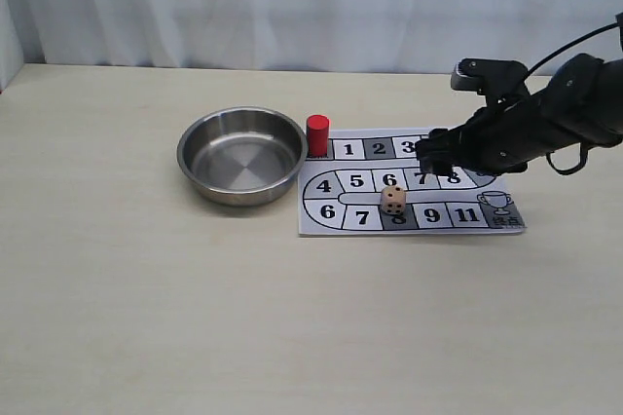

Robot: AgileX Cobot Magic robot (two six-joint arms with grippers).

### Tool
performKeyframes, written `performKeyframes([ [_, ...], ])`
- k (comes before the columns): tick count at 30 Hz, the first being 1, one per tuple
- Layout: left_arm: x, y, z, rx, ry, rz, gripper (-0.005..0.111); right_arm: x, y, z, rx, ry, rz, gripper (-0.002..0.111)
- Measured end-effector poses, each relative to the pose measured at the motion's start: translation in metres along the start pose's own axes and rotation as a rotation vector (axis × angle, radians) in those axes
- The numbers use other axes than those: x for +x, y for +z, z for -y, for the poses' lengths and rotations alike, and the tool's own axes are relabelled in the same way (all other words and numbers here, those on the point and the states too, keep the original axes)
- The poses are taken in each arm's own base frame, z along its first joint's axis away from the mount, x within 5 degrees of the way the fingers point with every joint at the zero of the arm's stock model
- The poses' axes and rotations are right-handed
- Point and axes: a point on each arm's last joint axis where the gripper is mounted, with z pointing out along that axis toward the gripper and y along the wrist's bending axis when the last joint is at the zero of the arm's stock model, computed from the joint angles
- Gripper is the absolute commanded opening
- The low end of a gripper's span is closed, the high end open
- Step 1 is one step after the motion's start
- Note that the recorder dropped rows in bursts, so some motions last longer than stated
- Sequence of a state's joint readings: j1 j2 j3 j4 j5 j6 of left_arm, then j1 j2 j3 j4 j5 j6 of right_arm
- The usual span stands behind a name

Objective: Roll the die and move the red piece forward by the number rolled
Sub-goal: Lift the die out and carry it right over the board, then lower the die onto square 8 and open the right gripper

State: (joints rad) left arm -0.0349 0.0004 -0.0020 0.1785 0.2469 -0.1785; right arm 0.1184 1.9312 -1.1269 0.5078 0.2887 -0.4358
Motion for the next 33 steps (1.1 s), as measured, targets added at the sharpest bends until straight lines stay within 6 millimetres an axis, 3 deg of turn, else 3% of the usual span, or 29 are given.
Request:
performKeyframes([
  [10, 0.0, 0.0, 0.0, 0.0, 0.0, 0.0, 0.0, 0.001, 0.0, 0.001, 0.011, -0.019, -0.008, 0.06],
  [21, 0.0, 0.0, 0.0, 0.0, 0.0, 0.0, 0.0, 0.002, -0.015, -0.021, -0.151, -0.1, -0.303, 0.004],
  [27, 0.0, 0.0, 0.0, 0.0, 0.0, 0.0, 0.0, 0.008, -0.007, -0.063, -0.177, -0.215, -0.286, 0.004],
  [33, 0.0, 0.0, 0.0, 0.0, 0.0, 0.0, 0.0, 0.018, 0.014, -0.061, -0.134, -0.258, -0.323, 0.004],
])
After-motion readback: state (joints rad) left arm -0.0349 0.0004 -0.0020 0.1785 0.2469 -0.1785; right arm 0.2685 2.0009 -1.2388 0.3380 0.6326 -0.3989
